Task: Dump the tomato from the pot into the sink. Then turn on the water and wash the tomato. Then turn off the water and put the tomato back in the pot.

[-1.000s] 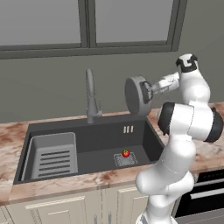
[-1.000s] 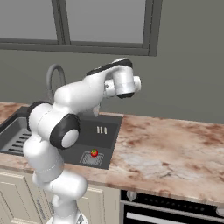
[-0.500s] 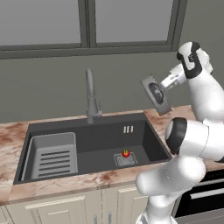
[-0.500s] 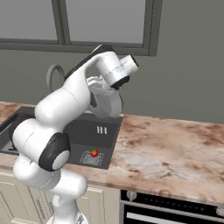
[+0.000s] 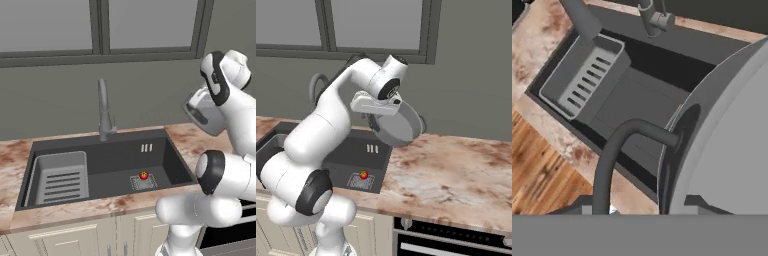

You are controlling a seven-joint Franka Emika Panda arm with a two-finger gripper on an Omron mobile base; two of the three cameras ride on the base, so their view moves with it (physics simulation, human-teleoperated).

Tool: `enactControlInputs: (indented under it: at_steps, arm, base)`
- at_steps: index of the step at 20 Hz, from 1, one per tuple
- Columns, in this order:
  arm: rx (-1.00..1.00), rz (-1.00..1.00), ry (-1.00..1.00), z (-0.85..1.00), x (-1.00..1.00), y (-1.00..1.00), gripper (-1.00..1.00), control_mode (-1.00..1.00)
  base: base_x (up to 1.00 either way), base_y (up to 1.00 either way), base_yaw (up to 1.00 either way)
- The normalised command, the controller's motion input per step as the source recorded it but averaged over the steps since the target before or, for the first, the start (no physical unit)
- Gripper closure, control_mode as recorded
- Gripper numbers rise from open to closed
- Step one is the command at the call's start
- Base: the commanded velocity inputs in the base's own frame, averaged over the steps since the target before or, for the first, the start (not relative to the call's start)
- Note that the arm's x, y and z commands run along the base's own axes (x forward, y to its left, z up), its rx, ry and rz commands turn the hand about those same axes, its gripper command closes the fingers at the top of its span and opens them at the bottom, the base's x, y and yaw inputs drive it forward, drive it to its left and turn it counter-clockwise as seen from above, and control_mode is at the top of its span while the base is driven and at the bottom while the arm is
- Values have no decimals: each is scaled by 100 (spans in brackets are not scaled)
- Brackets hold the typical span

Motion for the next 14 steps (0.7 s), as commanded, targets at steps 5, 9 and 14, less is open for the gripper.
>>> enactControlInputs:
  at_steps: [5, 9, 14]
  arm:
    - [-18, -20, 21, -50, -43, -54, 100, -100]
    - [-11, -15, 16, -25, -14, -45, 100, -100]
    - [-9, -9, 21, -29, 0, -33, 100, -100]
  base:
    - [0, 0, 0]
    - [0, 0, 0]
    - [0, 0, 0]
